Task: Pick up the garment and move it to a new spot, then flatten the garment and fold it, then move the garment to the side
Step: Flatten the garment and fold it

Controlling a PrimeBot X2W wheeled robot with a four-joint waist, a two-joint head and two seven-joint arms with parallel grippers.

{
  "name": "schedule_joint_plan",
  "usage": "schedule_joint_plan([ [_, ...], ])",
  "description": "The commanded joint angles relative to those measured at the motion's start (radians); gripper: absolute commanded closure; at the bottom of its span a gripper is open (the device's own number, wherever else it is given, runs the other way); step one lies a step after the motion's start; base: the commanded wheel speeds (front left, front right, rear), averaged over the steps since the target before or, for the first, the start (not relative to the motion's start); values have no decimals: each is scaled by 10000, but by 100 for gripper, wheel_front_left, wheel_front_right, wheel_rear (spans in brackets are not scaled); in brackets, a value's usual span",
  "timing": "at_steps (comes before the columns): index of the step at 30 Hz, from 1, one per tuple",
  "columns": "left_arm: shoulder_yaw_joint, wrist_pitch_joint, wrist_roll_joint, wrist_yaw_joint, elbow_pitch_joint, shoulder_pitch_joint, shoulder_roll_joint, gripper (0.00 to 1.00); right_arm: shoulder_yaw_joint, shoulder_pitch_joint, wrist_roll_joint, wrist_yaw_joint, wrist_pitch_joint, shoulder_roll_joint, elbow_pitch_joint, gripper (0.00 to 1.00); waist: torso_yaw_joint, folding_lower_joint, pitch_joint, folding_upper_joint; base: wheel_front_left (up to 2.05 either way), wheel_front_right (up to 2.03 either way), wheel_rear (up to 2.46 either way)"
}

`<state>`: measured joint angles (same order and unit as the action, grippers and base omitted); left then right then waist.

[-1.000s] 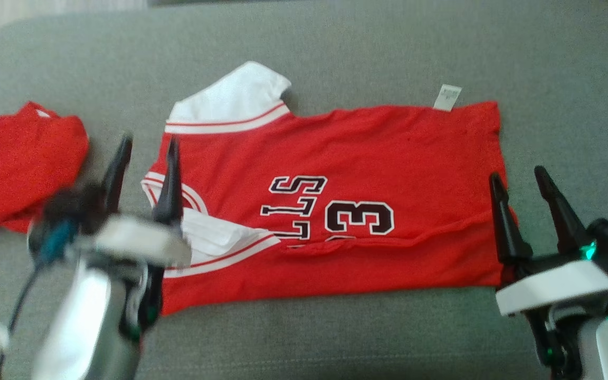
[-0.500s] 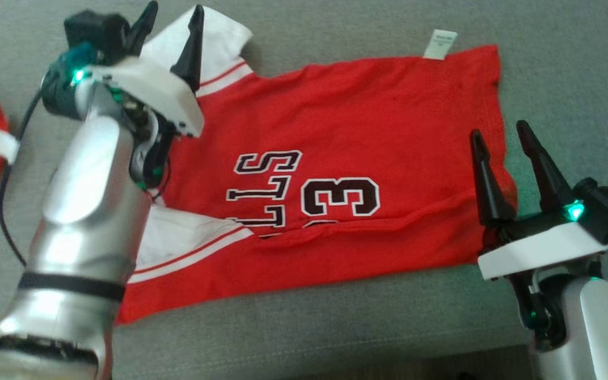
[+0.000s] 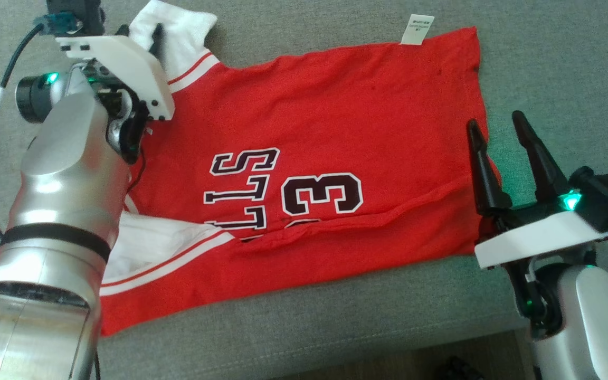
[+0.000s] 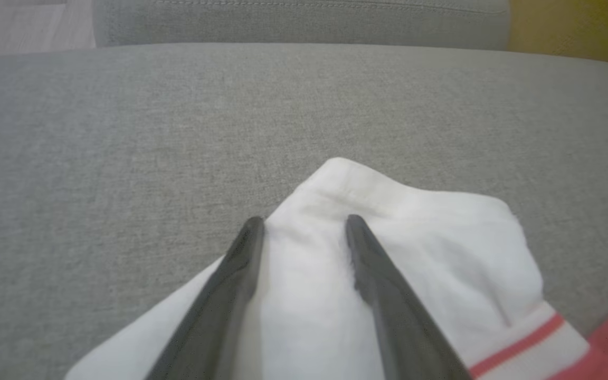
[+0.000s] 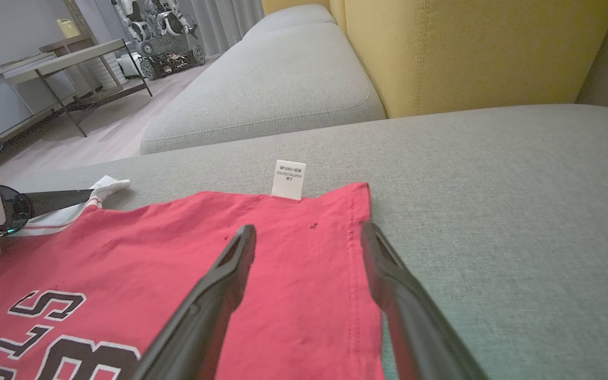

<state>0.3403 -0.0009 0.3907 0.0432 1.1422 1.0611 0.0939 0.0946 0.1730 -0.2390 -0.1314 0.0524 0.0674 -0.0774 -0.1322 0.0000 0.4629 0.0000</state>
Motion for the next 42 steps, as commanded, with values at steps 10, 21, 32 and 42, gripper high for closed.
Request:
schedule_joint_plan([
  [10,12,-1247,42,91,616,282,87,100,-646,1050,-356,7,102,285,330,0,286,0,-187,0,0,0,0],
  [21,362,-2015,218,422,749,790,-360,100,-541,3933,-1144,7,885,1667,4096,0,1103,0,-123,0,0,0,0],
  [32,762,-2403,811,654,449,823,-433,100,701,5848,-2089,7,1979,2267,7363,51,1454,0,-127,0,0,0,0],
  [42,1018,-2579,1374,633,-113,577,-435,100,1371,6208,-2887,7,1273,2780,7260,100,1577,0,-259,0,0,0,0],
])
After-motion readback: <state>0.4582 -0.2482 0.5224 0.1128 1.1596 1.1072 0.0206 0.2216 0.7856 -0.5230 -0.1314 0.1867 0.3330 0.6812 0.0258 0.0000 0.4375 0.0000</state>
